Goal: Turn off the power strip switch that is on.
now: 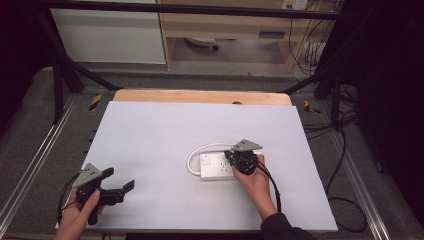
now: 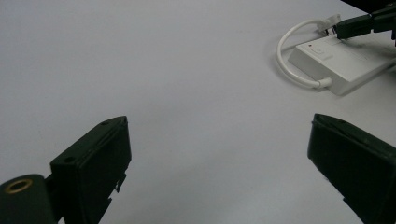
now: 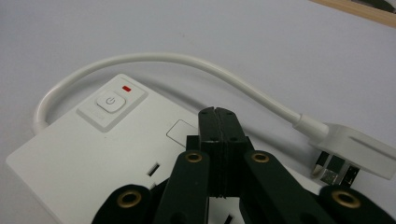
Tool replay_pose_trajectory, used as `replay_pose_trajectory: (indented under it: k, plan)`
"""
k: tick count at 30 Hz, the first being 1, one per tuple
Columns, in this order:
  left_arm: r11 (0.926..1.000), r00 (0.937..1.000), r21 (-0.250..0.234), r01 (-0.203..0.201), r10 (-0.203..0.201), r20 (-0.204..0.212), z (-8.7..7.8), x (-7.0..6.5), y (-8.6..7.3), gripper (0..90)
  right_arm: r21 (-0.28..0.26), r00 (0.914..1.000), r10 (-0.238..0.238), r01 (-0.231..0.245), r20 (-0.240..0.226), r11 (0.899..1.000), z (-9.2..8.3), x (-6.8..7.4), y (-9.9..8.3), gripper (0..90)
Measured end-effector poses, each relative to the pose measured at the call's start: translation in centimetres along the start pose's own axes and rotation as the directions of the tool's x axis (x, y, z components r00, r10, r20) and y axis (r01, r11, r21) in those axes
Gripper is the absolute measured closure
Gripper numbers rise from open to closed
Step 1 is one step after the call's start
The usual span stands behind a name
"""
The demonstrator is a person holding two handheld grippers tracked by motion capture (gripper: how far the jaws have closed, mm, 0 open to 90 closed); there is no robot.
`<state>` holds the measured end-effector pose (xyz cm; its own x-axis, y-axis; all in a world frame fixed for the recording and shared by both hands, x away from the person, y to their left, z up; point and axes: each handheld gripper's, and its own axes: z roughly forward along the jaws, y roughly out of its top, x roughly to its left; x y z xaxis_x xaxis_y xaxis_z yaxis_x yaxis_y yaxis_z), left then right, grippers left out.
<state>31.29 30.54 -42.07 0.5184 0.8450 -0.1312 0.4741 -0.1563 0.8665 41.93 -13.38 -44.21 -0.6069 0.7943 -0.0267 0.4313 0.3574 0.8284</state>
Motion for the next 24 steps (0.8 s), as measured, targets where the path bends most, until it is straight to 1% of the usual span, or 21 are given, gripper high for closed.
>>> replay_pose_trajectory:
  k: [7,24]
  plan:
    - [1.0000,1.0000,0.007,-0.002,0.002,-0.005,0.06,0.00,-0.05,6.0,0.000,1.0000,-0.003,0.003,0.002,1.000,-0.01,0.05,-0.01,90.0]
    - [1.0000,1.0000,0.008,-0.001,0.001,-0.005,0.07,0.00,-0.05,6.1,0.001,1.0000,0.004,-0.004,0.002,1.000,0.04,-0.02,-0.07,90.0]
